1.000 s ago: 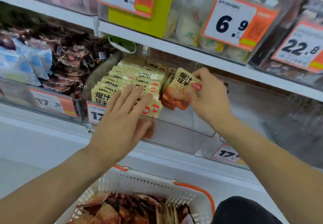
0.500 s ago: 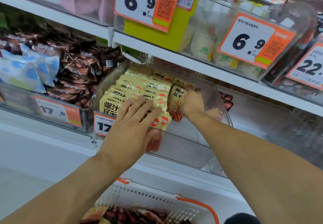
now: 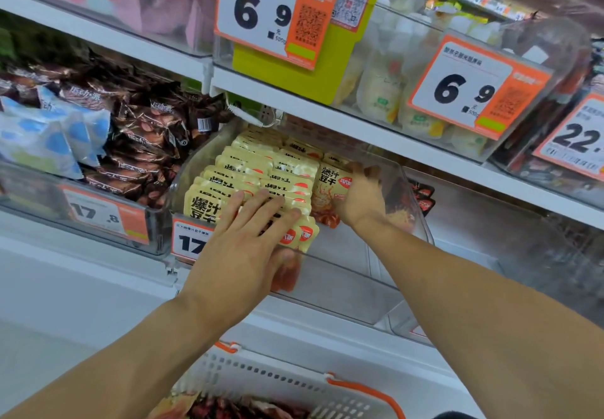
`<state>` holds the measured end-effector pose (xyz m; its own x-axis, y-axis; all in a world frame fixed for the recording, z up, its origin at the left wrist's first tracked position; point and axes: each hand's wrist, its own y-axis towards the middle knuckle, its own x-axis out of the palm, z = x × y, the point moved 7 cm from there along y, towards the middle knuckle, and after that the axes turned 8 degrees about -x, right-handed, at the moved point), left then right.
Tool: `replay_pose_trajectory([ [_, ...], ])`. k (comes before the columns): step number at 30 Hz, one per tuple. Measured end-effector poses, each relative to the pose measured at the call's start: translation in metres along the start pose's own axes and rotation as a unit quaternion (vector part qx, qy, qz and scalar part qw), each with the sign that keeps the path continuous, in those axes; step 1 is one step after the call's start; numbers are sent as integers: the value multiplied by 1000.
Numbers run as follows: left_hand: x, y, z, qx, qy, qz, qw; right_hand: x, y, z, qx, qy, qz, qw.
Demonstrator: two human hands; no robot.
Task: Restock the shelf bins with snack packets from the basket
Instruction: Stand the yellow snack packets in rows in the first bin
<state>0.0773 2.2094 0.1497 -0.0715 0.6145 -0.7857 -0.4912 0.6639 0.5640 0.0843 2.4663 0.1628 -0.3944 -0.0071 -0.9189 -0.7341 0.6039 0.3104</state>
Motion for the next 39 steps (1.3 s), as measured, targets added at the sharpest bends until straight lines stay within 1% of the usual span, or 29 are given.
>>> replay_pose_trajectory([
  [5,-1,0,1,-1,-3,4,1000,-4,-7,2,-3,-8,4,1000],
  [10,-2,0,0,-1,-9,1,1000,-6,-8,-4,-21,-11,26,999],
  [14,-1,-1,-1,0,-12,-2,1000,1,-13,-1,-9,-32,13,999],
  [17,-3,-1,-1,7,-19,-3,1000,-4,-16,2,16,-14,6,1000],
  [19,-5,-2,0,12,-26,2,1000,-13,-21,-3,10,-7,12,1000],
  [21,-10,-5,1,19,-36,23,999,-24,-32,-11,-1,9,18,1000],
  [23,-19,-11,3,29,-55,66,996,-40,-49,-23,-30,20,34,999],
  [24,-27,-14,5,34,-62,94,993,-51,-61,-31,-61,36,57,996],
  [26,-40,-23,4,28,-76,140,987,-77,-97,-50,-140,107,122,977],
  [27,-42,-26,1,15,-88,142,986,-91,-117,-61,-183,149,151,960],
  [29,-32,-38,-11,-23,-105,79,991,-98,-166,-78,-252,220,167,927],
  [30,-21,-48,-18,-41,-98,26,994,-89,-189,-84,-277,243,148,918],
  [31,-7,-61,-25,-62,-81,-41,994,-72,-211,-89,-287,263,111,914],
  [32,9,-77,-31,-83,-65,-121,987,-47,-229,-91,-278,276,60,918],
  [33,28,-97,-40,-108,-50,-207,971,-16,-245,-91,-253,283,-10,925],
  [34,45,-120,-50,-134,-34,-292,946,19,-258,-91,-218,284,-93,929],
  [35,60,-145,-60,-160,-21,-359,919,55,-271,-90,-183,272,-176,928],
  [36,73,-171,-71,-192,-18,-405,894,88,-281,-88,-157,252,-245,923],
  [37,81,-194,-80,-230,-23,-436,870,115,-290,-85,-141,225,-302,916],
  [38,84,-213,-81,-263,-31,-453,851,136,-299,-82,-130,203,-345,907],
  [39,84,-230,-83,-289,-36,-447,846,154,-309,-78,-118,189,-376,899],
])
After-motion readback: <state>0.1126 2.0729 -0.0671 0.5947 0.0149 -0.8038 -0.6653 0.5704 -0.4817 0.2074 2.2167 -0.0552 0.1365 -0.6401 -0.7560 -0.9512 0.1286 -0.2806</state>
